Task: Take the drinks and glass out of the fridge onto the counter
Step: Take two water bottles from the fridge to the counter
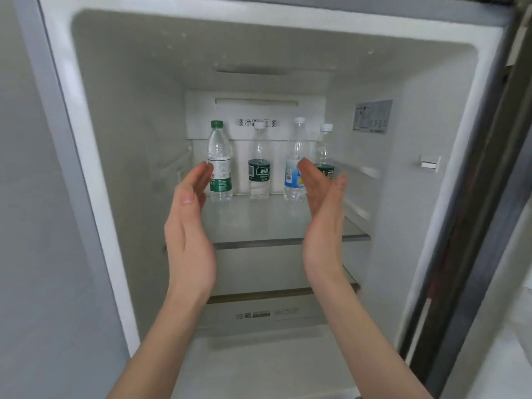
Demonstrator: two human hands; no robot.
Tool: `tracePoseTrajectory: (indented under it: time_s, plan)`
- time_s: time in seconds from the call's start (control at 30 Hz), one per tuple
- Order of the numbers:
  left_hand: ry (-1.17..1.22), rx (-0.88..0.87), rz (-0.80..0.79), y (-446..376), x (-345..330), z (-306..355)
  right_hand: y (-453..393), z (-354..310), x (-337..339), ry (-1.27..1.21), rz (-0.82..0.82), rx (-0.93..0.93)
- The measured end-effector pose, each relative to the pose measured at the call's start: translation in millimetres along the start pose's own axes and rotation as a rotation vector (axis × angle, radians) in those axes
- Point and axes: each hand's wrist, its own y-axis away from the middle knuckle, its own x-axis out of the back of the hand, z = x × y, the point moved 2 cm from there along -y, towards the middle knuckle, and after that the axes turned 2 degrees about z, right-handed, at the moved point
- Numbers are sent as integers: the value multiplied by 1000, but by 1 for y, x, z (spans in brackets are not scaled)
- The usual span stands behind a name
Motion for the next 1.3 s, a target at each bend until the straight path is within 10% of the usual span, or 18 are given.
tracePoseTrajectory:
  time_s: [0.53, 1.3]
  plan:
    - [-275, 124, -29, -108, -54, -88, -139, 50, -35, 241, -320, -28]
    - [-558, 443, -3, -198, -54, -214, -232, 173, -88, 527, -260, -275]
